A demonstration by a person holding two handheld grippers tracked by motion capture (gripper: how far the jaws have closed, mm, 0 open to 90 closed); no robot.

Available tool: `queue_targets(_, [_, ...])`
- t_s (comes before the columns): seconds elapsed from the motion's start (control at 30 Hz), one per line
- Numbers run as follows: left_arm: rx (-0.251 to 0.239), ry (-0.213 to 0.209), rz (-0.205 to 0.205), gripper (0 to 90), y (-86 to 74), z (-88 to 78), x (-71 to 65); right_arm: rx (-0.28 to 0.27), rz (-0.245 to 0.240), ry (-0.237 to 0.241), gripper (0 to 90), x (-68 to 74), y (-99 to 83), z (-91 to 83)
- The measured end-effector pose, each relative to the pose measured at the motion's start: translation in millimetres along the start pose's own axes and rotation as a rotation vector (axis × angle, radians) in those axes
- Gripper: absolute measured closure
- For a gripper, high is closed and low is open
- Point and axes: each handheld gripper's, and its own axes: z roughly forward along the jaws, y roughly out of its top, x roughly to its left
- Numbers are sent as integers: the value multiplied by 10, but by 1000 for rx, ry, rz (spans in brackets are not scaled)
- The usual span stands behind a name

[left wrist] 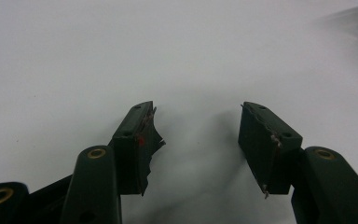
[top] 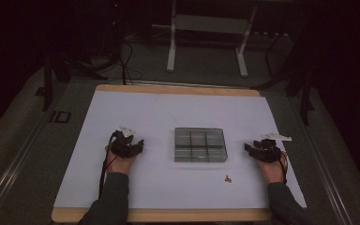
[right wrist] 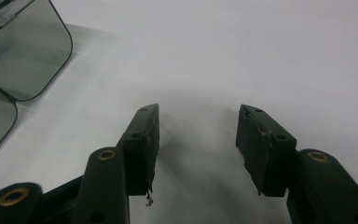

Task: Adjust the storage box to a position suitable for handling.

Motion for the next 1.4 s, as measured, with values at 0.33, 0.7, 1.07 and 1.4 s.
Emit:
queue_targets(0.33, [-6,-28,29,486,0,-13,-13,-12,1,11,480,-3,1,-16])
queue_targets(0.7, [-20,-51,42,493,9,-72,-17,-15,-35,39,527,63,-4,-68])
queue_targets(1.07, [-22,-82,64,499,20,-142,-68,-21,-52,121,754,162,-7,-160])
queue_targets(1.4, [-39,-128,135,499,16,-233,-212,-16,-87,206,897,374,14,-193])
